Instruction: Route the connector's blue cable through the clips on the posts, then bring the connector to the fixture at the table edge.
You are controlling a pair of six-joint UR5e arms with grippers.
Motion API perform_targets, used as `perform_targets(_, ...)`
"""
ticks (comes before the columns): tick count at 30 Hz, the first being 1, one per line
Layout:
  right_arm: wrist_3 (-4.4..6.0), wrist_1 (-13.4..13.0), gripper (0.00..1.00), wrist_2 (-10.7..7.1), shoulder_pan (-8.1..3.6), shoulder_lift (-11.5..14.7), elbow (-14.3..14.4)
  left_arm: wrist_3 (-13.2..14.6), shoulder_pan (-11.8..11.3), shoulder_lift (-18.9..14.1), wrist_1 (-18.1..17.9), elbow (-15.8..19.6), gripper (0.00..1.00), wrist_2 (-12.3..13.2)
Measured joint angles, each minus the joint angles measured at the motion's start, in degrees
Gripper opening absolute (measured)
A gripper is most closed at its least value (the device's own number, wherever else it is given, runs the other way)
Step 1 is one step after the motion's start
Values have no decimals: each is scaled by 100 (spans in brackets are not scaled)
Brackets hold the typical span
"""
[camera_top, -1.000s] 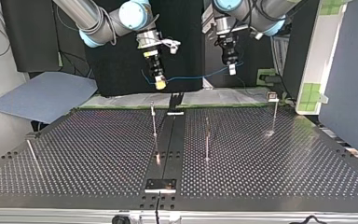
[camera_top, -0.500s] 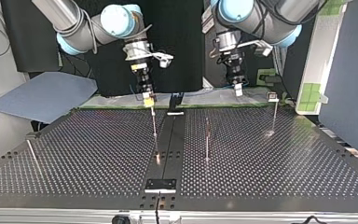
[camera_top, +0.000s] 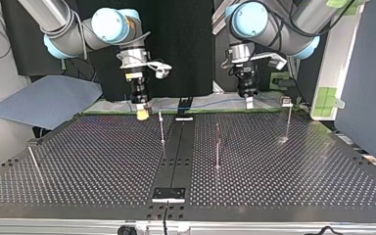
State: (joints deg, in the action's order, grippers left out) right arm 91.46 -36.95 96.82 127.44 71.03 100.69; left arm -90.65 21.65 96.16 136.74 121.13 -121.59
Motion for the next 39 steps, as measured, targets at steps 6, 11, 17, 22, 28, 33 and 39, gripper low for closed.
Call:
perform_targets(6, -3, -23, 0, -35, -83, -160, -2, -16, -122, 179, -148, -59, 0, 124)
perform_targets(11, 4, -106, 0, -174, -151, -315, -36, -19, -216, 209, -141, -214, 0, 282)
perform_targets(17, 28, -122, 0, -305, -208, -361, -150, -14, -290, 342, -22, -456, 0, 439)
perform_targets(22, 30, -46, 0, -354, -241, -364, -268, -14, -354, 450, -2, -608, 0, 542)
perform_targets(28, 37, -2, 0, -388, -289, -373, -356, -15, -463, 488, 67, -795, 0, 692)
perform_targets(33, 40, 17, 0, -405, -301, -379, -409, -15, -541, 492, 151, -922, 0, 808)
perform_targets(39, 43, 27, 0, -418, -303, -388, -457, -10, -610, 553, 202, -968, 0, 921)
